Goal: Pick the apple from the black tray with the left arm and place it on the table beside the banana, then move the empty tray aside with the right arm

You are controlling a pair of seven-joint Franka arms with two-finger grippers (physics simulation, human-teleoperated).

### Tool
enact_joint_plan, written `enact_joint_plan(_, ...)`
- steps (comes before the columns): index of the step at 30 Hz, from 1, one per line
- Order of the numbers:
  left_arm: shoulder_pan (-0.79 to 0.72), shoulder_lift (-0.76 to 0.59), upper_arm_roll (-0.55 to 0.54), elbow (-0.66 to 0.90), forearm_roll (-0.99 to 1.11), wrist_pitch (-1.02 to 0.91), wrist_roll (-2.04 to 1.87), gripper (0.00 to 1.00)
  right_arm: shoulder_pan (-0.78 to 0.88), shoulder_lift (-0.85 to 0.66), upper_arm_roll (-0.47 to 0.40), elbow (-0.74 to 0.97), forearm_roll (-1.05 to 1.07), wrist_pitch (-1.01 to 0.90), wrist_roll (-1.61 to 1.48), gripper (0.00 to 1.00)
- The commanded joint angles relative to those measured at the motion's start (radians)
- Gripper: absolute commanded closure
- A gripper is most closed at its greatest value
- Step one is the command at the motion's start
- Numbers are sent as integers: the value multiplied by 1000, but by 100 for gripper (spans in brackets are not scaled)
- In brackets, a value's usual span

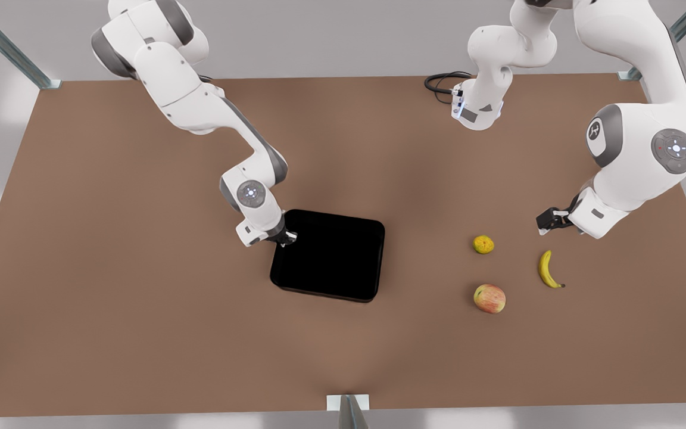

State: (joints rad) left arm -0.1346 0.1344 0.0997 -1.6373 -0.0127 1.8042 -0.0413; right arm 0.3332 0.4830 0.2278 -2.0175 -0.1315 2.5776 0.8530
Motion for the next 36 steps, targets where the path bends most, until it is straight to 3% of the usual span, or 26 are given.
enact_joint_plan(1, 0, -1, 0, 1, 2, 0, -31, 0, 0, -18, 2, 2, -2, -14, 15, 85)
enact_joint_plan(11, -2, 1, 0, 1, 20, 0, -32, 0, -28, -205, -25, 6, 79, -284, -205, 90)
enact_joint_plan(19, -2, -1, 0, 1, 20, 0, -32, 0, -29, -300, -251, 57, 182, -502, -707, 91)
enact_joint_plan(24, -2, -1, 0, 1, 20, -2, -32, 0, -33, -307, -386, 95, 188, -539, -1012, 92)
enact_joint_plan(31, -2, 2, -2, 2, 20, 0, -38, 0, -43, -259, -501, 187, 191, -537, -1436, 95)
enact_joint_plan(36, -2, 5, -3, 10, 20, 0, -38, 0, -60, -135, -643, 321, 323, -536, -1875, 96)
